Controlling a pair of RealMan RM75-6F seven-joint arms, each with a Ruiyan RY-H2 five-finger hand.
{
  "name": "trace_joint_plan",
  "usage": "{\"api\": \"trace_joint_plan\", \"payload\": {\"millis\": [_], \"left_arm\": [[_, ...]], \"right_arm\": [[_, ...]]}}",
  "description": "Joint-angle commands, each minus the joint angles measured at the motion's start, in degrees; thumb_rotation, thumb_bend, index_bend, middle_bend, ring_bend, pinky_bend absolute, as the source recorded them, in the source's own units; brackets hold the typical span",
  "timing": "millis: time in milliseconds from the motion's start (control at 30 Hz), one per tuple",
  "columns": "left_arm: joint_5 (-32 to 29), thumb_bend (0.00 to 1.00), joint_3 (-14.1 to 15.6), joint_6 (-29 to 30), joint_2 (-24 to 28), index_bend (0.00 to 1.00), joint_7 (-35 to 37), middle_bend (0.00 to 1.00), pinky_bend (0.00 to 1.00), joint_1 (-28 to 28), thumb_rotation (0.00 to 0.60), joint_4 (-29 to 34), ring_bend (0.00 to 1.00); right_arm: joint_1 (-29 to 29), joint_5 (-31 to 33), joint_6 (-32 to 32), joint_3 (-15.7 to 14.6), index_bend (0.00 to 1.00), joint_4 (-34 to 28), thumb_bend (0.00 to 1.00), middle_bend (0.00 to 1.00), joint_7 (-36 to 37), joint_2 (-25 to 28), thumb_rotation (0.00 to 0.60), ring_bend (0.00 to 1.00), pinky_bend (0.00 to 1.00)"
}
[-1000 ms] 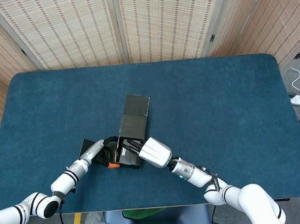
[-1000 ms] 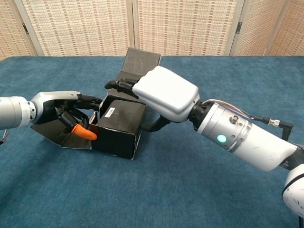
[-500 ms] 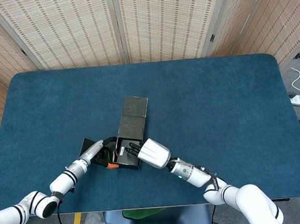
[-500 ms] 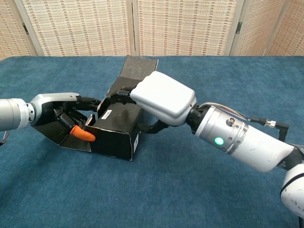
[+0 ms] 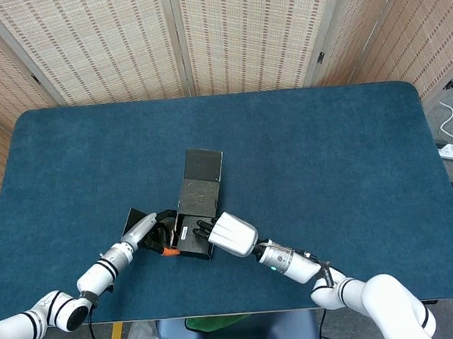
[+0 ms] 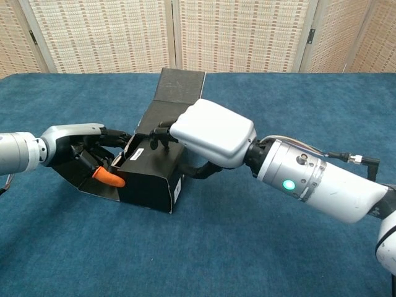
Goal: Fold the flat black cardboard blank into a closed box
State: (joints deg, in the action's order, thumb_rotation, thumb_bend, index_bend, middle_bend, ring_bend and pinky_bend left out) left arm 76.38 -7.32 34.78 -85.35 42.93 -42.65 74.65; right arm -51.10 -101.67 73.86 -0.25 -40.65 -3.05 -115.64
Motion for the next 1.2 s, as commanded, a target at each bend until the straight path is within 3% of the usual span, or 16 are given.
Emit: {"api": "trace_joint_plan", "payload": {"millis": [33,400,1067,1200], "left_arm": [[0.0,0.16,0.1,0.4,-0.2,0.32,-0.2,0.33,0.79,0.2,0.600,0.0,0.60],[0.2,0.16,0.2,0.8,0.1,0.31,-0.9,0.32,0.79,0.3,0.600,0.6,0.60],[-0.5,0.16,0.3,0.7,-0.1,0.27,-1.9,0.31,0.79,0.5,0.600,1.0,0.60],[-0.1,0.16,0.4,0.8,0.0,0.26,-1.6,0.31,0.79,0.5,0.600,1.0,0.60]], "right_arm": [[0.0,-0.1,-0.3,-0.3,0.36,-1.7,0.31,0.37,-0.4,1.3,0.600,0.74,1.00],[0.6,-0.3,0.6,-0.2,0.52,-6.5,0.31,0.28,-1.6,4.6,0.600,0.74,1.00],[-0.5,0.5,-3.4,0.6,0.52,-8.1,0.31,0.32,-3.5,4.3,0.600,0.74,1.00],[-0.7,0.8,-3.9,1.0,0.45,-8.8,0.33,0.29,-3.5,4.4,0.600,0.75,1.00]]}}
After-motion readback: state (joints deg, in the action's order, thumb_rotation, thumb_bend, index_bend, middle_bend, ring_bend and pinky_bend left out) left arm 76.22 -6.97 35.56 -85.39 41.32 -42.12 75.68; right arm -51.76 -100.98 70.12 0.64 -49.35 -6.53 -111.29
